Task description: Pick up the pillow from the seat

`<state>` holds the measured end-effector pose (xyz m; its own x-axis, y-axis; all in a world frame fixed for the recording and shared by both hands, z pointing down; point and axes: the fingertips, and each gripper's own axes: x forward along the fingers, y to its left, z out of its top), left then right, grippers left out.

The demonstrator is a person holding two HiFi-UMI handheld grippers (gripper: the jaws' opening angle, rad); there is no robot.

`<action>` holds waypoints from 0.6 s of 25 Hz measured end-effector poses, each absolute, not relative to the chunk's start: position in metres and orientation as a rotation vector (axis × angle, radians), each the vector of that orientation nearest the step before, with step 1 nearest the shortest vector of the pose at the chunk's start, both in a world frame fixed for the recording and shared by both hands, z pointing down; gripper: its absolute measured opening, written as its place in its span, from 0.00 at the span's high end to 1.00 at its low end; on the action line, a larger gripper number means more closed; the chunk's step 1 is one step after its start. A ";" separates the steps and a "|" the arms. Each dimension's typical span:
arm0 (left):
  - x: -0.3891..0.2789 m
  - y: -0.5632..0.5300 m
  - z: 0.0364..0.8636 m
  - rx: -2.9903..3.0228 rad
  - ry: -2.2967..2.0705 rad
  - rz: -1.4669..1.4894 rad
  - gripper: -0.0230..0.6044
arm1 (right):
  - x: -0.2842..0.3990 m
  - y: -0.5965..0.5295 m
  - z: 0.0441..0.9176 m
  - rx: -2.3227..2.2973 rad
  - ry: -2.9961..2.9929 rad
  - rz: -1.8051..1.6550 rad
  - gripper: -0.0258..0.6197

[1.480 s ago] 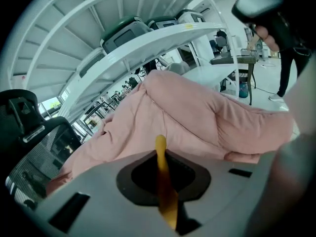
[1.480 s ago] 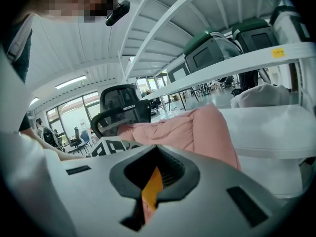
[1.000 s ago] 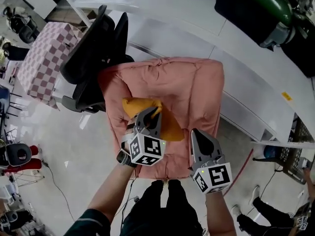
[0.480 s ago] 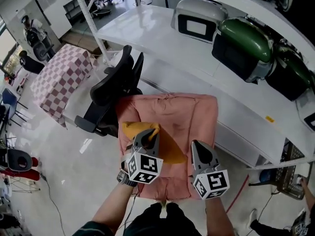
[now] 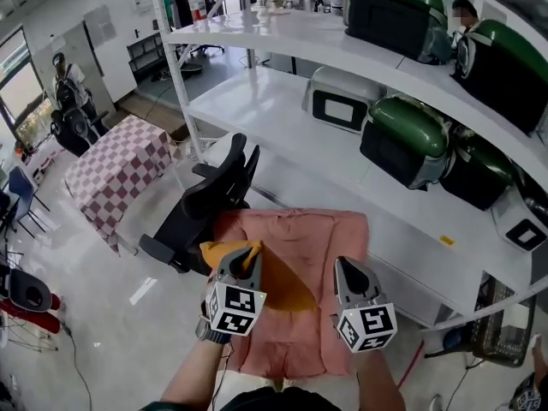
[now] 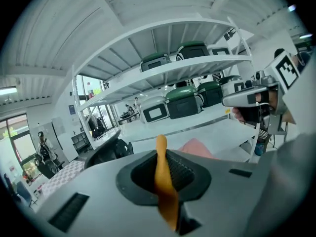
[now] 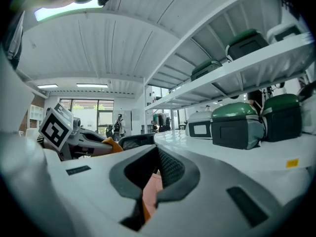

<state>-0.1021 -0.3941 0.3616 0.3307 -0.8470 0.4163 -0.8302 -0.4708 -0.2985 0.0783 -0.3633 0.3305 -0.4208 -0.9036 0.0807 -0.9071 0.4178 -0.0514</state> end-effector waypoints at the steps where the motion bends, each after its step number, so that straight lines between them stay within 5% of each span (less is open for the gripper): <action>1: -0.104 -0.394 0.355 -2.531 1.612 -0.804 0.91 | 0.079 -0.364 0.325 1.671 -2.616 0.115 0.96; 15: -0.154 -0.382 0.272 -2.533 1.775 -0.548 0.91 | 0.062 -0.356 0.244 1.684 -2.641 -0.065 0.96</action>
<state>-0.1538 -0.3815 0.2716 0.3005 -0.9115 0.2807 -0.9112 -0.3613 -0.1977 0.0621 -0.3561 0.2438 -0.4224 -0.9063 -0.0150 -0.9059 0.4216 0.0394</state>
